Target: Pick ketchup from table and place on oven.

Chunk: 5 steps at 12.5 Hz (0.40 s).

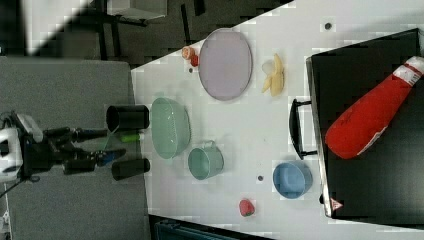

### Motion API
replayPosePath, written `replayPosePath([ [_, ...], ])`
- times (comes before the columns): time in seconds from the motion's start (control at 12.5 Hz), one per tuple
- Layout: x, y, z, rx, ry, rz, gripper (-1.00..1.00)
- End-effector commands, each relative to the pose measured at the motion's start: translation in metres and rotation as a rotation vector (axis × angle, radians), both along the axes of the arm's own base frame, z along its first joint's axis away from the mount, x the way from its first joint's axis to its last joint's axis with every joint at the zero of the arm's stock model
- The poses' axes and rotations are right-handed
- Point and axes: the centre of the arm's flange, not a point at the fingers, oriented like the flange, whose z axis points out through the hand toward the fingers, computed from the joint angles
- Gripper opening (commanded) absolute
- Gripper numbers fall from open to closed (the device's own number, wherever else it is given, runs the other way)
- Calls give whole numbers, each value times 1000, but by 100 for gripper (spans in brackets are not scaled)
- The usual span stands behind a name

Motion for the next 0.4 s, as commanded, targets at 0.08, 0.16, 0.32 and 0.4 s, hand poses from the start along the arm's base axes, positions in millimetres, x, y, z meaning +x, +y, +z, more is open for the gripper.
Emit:
replayPosePath([
  [0.08,-25,-62,0,-24,55,-231,100],
  [0.16,-32,-66,7,-19,40,-237,100],
  [0.32,-39,-72,16,-11,19,-247,100],
  [0.4,-41,-73,18,-9,14,-249,100],
])
